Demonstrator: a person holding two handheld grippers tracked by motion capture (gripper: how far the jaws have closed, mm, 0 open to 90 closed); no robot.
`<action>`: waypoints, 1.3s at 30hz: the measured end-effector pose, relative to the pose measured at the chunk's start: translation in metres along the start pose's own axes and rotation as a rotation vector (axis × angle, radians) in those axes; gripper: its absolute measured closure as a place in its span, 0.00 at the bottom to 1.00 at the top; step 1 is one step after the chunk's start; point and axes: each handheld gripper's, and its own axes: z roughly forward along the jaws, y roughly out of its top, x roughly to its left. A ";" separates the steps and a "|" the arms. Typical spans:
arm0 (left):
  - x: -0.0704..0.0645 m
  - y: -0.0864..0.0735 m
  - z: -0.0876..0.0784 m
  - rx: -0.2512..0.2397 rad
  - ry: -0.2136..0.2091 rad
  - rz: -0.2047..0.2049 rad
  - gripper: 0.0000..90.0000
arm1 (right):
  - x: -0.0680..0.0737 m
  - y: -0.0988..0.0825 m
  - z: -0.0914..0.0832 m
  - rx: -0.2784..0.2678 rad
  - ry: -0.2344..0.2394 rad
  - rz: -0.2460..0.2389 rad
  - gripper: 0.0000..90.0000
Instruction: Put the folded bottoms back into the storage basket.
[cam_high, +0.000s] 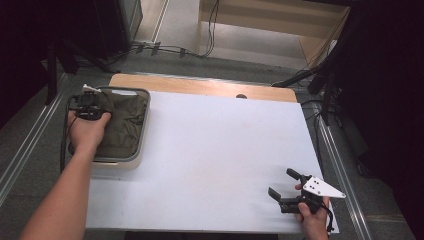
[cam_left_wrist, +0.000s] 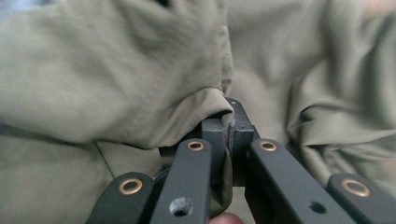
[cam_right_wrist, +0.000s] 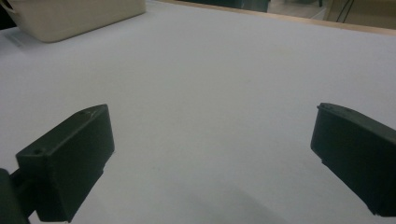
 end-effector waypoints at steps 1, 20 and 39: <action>0.000 0.000 0.003 0.011 -0.005 -0.005 0.97 | 0.000 0.000 0.000 0.001 -0.002 -0.002 0.00; 0.004 0.014 -0.059 -0.199 -0.108 0.055 0.44 | 0.001 0.000 0.002 0.000 -0.006 -0.015 0.00; 0.018 0.042 -0.030 -0.202 -0.085 0.038 0.43 | 0.001 0.000 0.002 -0.002 -0.002 -0.012 0.00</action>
